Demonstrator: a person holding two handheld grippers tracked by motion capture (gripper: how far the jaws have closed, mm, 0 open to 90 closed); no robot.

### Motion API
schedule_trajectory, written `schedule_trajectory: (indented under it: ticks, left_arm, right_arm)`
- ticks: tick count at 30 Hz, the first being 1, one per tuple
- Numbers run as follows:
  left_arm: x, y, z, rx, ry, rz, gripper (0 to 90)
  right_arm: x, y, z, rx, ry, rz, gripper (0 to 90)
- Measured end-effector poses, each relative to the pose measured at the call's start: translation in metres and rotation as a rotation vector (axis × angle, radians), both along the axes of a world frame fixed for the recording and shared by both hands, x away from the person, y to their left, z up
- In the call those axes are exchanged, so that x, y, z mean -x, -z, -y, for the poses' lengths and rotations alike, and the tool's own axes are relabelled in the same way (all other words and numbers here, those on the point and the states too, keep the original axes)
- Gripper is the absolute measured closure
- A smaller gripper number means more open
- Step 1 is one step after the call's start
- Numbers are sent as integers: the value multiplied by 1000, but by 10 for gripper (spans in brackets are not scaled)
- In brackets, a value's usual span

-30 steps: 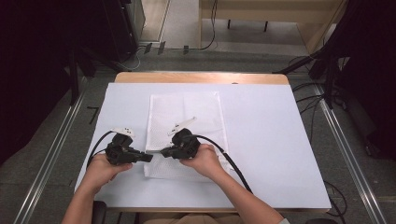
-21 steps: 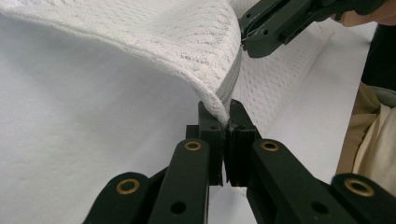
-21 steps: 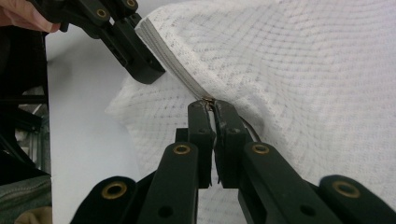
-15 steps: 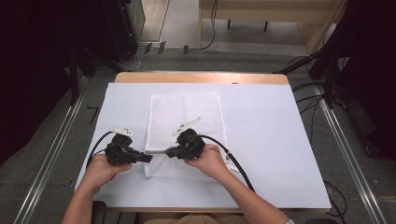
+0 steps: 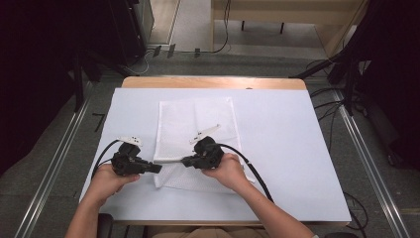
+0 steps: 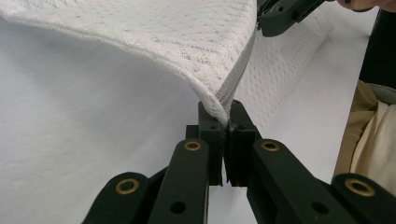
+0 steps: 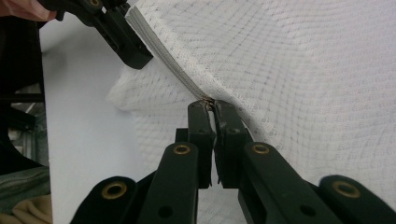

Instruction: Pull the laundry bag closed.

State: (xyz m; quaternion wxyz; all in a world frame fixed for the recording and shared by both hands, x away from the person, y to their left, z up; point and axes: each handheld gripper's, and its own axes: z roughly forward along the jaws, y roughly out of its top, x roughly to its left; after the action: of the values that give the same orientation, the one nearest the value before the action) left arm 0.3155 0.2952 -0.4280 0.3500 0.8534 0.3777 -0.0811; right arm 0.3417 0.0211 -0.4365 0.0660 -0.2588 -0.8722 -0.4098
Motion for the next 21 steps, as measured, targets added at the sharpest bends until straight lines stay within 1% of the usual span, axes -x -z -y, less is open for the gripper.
schedule_trajectory:
  ticks: [2,6,7,11,12,14,16,19,21]
  left_arm:
    - [0,-1,-1,4,-9,-2,882]
    - [0,0,-1,2,-3,2,882]
    - [0,0,-1,2,-7,-4,882]
    - [0,0,-1,1,-1,-3,881]
    - [0,0,0,5,-4,-10,882]
    - [1,0,0,3,-1,-10,882]
    - [1,1,1,-4,8,-11,881]
    - [0,1,0,2,1,-15,882]
    - [0,1,0,3,6,-19,881]
  right_arm:
    - [0,0,2,7,1,5,884]
    - [1,1,7,24,8,4,884]
    - [0,1,10,26,8,3,884]
    - [2,-1,14,21,16,0,883]
    - [2,-1,14,23,16,0,883]
    - [2,1,14,20,12,3,883]
    - [2,2,15,20,17,-6,883]
    - [2,3,17,31,22,-2,884]
    - [1,4,19,25,26,-4,883]
